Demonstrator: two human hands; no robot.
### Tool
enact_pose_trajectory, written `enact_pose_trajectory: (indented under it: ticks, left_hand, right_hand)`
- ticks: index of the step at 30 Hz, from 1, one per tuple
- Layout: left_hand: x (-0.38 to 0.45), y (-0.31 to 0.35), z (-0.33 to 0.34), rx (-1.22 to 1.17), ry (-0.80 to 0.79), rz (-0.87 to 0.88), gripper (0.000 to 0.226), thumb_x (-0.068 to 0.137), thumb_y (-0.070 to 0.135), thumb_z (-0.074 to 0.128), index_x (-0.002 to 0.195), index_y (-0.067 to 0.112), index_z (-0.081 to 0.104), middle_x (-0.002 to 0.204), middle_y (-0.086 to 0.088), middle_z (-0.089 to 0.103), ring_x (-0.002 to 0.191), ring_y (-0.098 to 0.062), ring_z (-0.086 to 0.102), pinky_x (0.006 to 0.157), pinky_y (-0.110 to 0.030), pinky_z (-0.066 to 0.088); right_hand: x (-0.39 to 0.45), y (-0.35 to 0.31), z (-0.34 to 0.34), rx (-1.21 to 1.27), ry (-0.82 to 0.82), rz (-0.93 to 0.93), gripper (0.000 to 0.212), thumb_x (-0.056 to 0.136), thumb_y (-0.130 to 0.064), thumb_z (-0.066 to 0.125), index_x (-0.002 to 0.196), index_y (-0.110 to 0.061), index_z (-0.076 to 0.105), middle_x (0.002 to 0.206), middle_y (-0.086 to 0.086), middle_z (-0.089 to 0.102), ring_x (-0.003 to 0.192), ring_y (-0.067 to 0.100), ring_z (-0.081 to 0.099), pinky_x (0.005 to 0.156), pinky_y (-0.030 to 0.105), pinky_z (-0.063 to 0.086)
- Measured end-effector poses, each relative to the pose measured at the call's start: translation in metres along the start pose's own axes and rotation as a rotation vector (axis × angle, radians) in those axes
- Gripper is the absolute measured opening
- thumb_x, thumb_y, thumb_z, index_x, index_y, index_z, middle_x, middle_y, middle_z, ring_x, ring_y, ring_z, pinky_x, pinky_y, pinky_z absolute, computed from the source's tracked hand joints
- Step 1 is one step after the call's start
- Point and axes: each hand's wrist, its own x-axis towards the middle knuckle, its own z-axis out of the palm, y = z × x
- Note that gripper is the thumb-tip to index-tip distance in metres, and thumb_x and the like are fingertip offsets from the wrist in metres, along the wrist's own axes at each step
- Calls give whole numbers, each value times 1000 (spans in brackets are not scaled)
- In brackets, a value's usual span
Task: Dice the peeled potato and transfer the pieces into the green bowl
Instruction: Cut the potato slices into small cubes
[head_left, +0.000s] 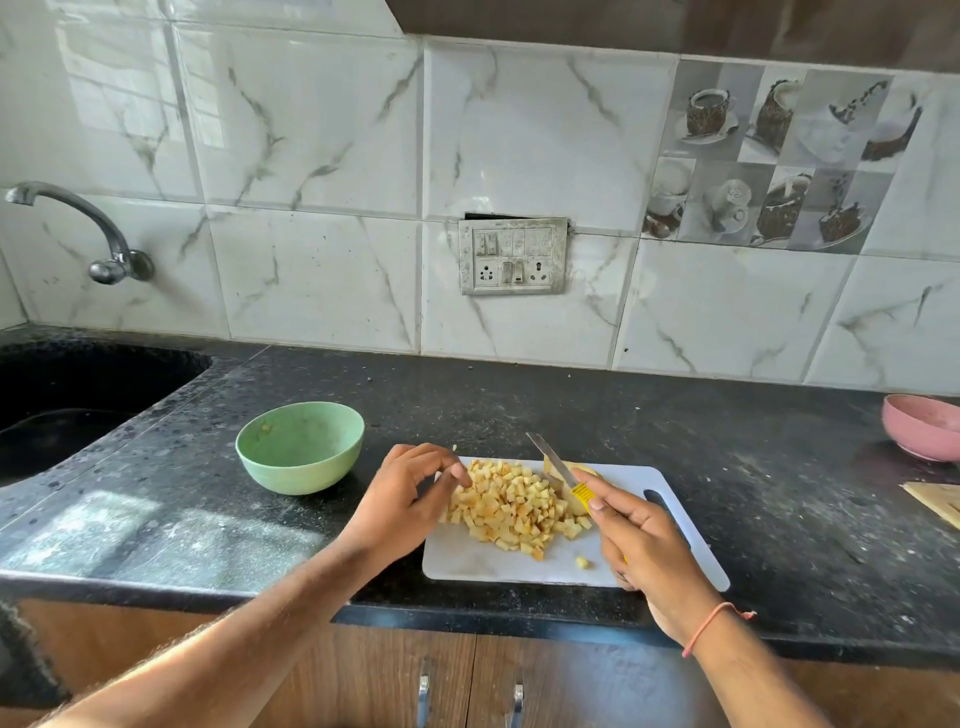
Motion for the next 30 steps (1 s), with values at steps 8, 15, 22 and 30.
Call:
enact_pose_trajectory:
  ticks: [8,15,22,30]
  left_hand:
    - [51,53,47,-223,-303,-274,21,86,46,86,103,35,83,90,19,79,65,7,64,60,-14,47]
    - [67,49,53,-227,-215,-306,10,91,40,82,100,38,85,82,19,78,70,-2,71,69,-27,59]
    - [98,42,39,36,-335,-119,25,89,19,80,92,44,84,103,25,77,95,8,70,94,-21,57]
    - [123,52,60,263,-524,-78,39,94,40,76,133,37,73,133,14,70,117,-9,67,93,-22,50]
  right_hand:
    - [1,3,-5,96,23,-16,37,107,-19,51,137,-35,67,59,7,16,53,23,11,48,31,12]
    - [2,6,-8,169,23,0,37,106,-17,52,136,-33,68,55,2,18,48,17,14,45,24,16]
    - [2,5,-14,344,82,12,36,103,-20,54,132,-31,71,50,0,18,45,16,12,48,26,10]
    - [3,8,-14,353,113,1,35,105,-19,52,132,-33,71,56,3,16,47,18,12,51,32,8]
